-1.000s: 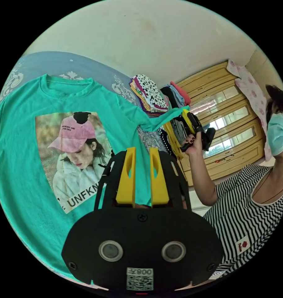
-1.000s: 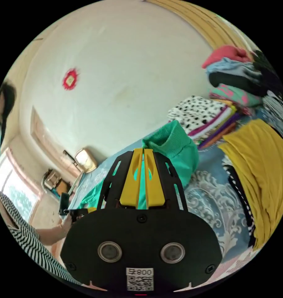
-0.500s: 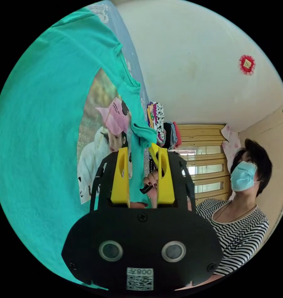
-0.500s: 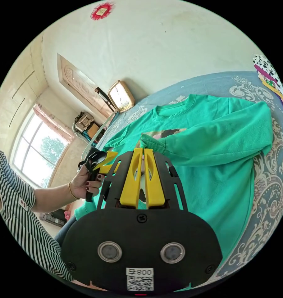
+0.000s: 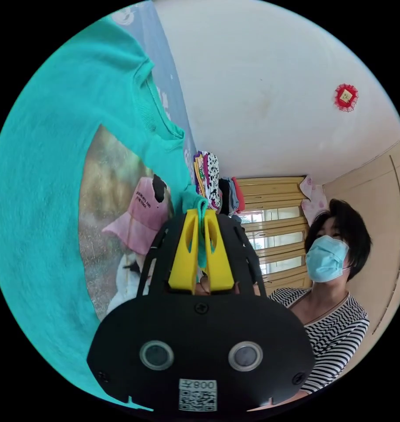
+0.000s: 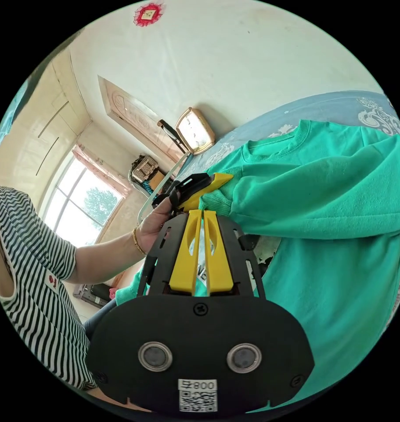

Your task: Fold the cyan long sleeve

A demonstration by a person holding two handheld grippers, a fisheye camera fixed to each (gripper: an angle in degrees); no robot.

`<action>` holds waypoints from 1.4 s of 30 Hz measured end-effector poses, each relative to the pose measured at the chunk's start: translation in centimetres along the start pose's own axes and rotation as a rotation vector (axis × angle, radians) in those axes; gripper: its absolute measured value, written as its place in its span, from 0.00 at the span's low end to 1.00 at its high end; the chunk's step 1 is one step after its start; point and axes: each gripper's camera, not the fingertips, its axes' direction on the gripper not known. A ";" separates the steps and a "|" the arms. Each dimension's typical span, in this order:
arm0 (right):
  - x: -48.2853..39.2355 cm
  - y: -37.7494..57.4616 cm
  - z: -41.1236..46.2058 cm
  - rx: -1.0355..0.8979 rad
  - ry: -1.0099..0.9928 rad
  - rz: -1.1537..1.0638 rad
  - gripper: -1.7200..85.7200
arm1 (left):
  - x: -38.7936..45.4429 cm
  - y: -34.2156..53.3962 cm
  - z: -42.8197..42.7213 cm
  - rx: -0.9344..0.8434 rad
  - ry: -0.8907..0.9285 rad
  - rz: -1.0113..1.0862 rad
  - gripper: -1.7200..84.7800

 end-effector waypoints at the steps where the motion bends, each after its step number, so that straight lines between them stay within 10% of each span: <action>1: -0.2 -0.2 0.4 -0.003 -0.007 -0.010 0.02 | 0.4 -0.1 -0.3 0.001 -0.007 0.014 0.05; 15: -7.0 -2.4 12.7 -0.136 -0.171 -0.210 0.03 | 3.3 0.2 -9.5 0.053 -0.379 0.056 0.04; 42: -1.5 -4.3 18.5 -0.310 -0.158 -0.170 0.02 | -5.6 -8.8 -0.2 -0.014 -0.606 -0.087 0.05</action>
